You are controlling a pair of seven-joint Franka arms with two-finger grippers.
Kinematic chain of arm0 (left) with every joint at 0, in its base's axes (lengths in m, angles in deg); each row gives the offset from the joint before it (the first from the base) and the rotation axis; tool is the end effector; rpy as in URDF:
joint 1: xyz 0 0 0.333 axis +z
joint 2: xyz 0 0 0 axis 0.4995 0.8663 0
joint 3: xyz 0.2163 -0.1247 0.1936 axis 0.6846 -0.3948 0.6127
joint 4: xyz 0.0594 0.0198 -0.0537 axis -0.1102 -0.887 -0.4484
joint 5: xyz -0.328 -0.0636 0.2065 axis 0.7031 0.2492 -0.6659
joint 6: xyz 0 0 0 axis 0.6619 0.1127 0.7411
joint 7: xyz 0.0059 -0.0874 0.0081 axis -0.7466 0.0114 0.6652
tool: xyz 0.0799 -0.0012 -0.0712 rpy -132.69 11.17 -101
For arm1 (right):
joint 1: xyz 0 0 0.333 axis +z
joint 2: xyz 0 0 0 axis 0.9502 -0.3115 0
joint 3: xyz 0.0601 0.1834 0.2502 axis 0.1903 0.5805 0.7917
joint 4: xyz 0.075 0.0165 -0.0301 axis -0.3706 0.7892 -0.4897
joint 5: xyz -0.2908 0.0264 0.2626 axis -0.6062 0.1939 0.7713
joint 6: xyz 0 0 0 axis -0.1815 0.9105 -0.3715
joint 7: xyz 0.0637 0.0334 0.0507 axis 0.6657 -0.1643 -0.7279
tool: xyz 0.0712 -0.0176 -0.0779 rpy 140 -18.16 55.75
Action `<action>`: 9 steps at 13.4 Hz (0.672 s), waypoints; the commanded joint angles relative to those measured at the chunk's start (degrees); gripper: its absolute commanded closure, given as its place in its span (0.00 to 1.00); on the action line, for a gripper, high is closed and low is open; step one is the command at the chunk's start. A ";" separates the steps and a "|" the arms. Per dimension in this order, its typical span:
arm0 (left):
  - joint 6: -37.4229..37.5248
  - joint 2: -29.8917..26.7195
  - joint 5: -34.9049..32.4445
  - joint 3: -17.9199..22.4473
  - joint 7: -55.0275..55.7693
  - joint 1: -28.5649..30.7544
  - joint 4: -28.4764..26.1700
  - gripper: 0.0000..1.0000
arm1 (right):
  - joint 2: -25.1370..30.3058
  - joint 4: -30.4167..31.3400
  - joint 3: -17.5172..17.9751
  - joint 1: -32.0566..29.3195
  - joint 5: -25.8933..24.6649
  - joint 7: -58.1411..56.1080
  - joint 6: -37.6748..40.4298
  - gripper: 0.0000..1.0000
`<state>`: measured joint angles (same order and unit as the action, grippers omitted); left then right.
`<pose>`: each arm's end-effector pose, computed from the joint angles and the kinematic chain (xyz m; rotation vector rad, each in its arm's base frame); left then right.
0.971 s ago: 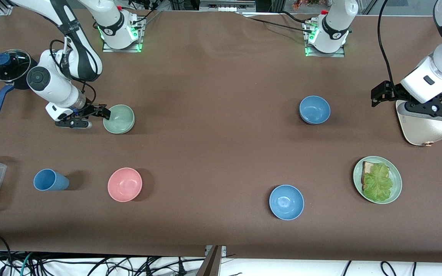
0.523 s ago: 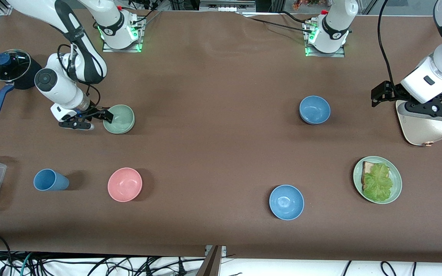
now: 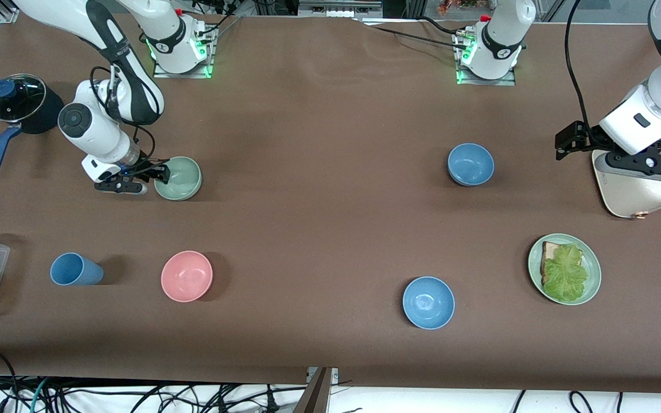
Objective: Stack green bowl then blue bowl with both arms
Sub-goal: 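Lower the right gripper and pinch the green bowl's rim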
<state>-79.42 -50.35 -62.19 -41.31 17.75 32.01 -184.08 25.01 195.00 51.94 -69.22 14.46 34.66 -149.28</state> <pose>0.5653 -0.0410 0.5676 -3.0902 0.2514 0.0747 0.4717 0.0103 0.2010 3.1329 -0.0840 -0.0337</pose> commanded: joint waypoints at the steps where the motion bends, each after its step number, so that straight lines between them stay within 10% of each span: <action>1: -0.14 0.08 -0.01 -0.20 -0.50 0.42 0.59 0.00 | 1.84 0.91 0.71 0.01 0.21 0.77 0.90 0.85; 9: -0.14 0.08 -0.01 -0.20 -0.59 0.42 0.51 0.00 | 4.73 -0.75 3.79 0.01 0.13 2.33 2.91 1.00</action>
<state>-79.42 -50.35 -62.19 -41.31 17.75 32.05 -184.08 27.29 194.61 54.30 -69.23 14.49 34.88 -147.99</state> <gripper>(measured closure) 0.000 0.947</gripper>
